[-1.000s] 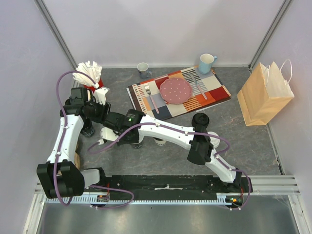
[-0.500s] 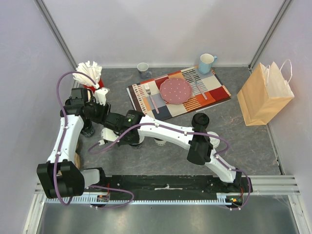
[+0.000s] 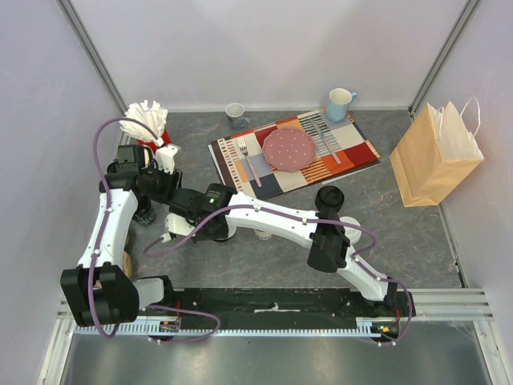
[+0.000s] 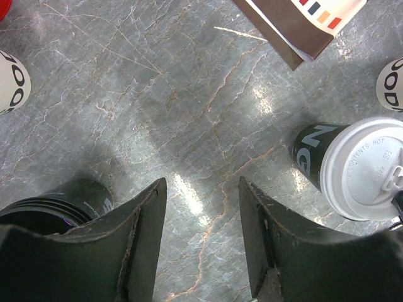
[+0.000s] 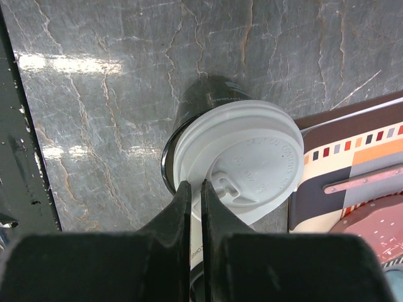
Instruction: Pack the takeout coffee
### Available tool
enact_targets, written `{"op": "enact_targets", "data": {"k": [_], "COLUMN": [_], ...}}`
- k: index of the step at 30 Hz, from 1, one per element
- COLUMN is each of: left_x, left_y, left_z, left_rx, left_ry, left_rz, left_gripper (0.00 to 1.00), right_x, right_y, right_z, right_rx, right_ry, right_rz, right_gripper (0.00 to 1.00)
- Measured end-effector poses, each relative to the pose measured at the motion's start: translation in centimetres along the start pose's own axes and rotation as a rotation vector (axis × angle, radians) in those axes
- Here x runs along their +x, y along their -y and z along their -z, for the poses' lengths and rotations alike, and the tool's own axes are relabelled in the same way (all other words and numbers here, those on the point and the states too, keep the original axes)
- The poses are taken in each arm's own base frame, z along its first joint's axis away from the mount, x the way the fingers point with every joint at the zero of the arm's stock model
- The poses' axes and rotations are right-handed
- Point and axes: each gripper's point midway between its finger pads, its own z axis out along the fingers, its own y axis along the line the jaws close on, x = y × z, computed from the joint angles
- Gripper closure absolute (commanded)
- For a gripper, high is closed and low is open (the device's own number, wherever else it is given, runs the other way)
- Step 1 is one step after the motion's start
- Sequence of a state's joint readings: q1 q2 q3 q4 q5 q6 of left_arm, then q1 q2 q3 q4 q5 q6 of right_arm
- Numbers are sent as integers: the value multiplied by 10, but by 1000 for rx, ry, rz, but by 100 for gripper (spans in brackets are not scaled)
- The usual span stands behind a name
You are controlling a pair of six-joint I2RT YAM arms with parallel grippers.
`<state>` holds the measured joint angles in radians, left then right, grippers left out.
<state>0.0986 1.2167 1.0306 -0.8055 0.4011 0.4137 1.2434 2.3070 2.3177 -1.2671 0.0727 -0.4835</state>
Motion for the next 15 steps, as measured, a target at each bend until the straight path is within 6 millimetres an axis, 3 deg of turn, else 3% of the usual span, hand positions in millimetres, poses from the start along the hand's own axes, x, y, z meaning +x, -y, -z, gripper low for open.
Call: {"op": "enact_targets", "data": {"k": [15], "left_x": [0], "left_y": [0], "left_z": [0], "left_rx": [0], "left_ry": [0], "left_rz": [-2], "left_gripper": [43], "right_x": [-1], "right_y": [-1], "right_z": [1], "right_rx": [22], "right_ry": [-8], "right_rz": [11], "right_gripper": [93]}}
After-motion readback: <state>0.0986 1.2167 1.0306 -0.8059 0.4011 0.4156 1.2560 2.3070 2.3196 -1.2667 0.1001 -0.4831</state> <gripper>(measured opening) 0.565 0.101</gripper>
